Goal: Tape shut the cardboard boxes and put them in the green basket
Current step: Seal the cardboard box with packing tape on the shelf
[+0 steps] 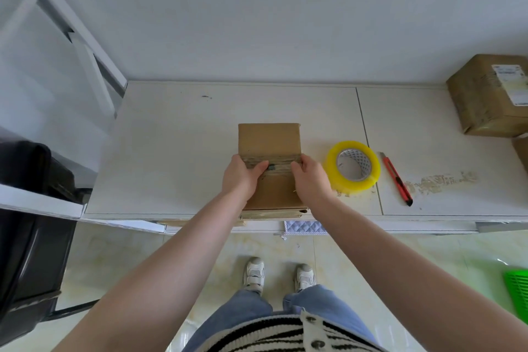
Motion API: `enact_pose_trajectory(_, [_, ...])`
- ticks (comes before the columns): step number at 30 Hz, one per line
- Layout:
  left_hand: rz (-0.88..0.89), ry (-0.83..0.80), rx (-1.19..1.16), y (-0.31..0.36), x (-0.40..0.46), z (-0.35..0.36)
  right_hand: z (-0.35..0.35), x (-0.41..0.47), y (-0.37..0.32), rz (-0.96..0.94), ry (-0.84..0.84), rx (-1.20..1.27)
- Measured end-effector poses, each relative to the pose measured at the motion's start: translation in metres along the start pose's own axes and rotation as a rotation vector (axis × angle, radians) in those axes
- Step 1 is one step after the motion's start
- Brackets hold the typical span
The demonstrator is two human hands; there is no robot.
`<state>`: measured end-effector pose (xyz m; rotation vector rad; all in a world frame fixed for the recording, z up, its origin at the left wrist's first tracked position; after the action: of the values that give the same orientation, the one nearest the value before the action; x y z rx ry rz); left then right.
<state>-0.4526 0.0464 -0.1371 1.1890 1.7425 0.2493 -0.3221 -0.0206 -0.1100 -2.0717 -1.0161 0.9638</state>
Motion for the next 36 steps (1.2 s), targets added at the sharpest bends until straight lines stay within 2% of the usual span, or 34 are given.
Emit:
enact_pose_trajectory(4, [0.028,0.012,0.021,-0.004,0.0,0.002,0.007,0.013,0.001,0.123,-0.047,0.038])
enact_pose_trajectory(10, [0.067,-0.036,0.123,-0.005,-0.001,0.001,0.012,0.018,0.012,0.05,-0.017,-0.098])
enact_pose_trajectory(11, [0.141,0.028,0.263,-0.004,-0.003,0.001,0.013,0.018,0.014,0.041,-0.011,-0.091])
enact_pose_trajectory(13, [0.445,0.299,0.539,0.003,-0.01,0.004,0.014,0.018,0.016,0.028,0.0,-0.079])
enact_pose_trajectory(15, [0.702,0.41,0.64,0.02,-0.012,0.011,0.014,0.018,0.016,0.023,0.009,-0.077])
enact_pose_trajectory(17, [0.757,0.332,0.761,0.03,-0.004,0.018,0.015,0.018,0.017,0.019,0.015,-0.079])
enact_pose_trajectory(20, [0.715,0.225,0.946,0.023,0.014,0.023,0.015,0.018,0.017,0.017,0.022,-0.063])
enact_pose_trajectory(24, [0.691,0.222,0.943,0.023,0.016,0.022,0.013,0.014,0.012,0.011,0.034,-0.005])
enact_pose_trajectory(26, [0.633,0.241,0.861,0.021,0.011,0.019,0.011,0.011,0.007,-0.009,0.033,0.035])
enact_pose_trajectory(29, [0.437,0.181,0.51,0.023,0.003,0.012,0.002,0.008,-0.009,-0.021,0.03,0.211])
enact_pose_trajectory(31, [0.259,0.025,0.156,0.031,0.0,0.004,-0.005,0.007,-0.02,-0.049,-0.009,0.283])
enact_pose_trajectory(34, [0.047,-0.383,-0.447,0.037,-0.002,-0.007,-0.014,0.013,-0.029,-0.193,0.049,-0.007])
enact_pose_trajectory(36, [-0.057,-0.512,-0.602,0.035,-0.005,-0.01,-0.016,0.015,-0.03,-0.21,0.165,-0.04])
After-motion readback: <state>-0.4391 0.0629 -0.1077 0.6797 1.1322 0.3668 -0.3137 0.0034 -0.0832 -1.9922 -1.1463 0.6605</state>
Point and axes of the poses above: each hand's wrist, its own x-axis towards the middle knuckle, its own z-axis out of the palm, y = z × x, the point moved 1 cm from there along x, towards the middle knuckle, and after that the axes turned 7 degrees about -z, right-handed, at the moved point
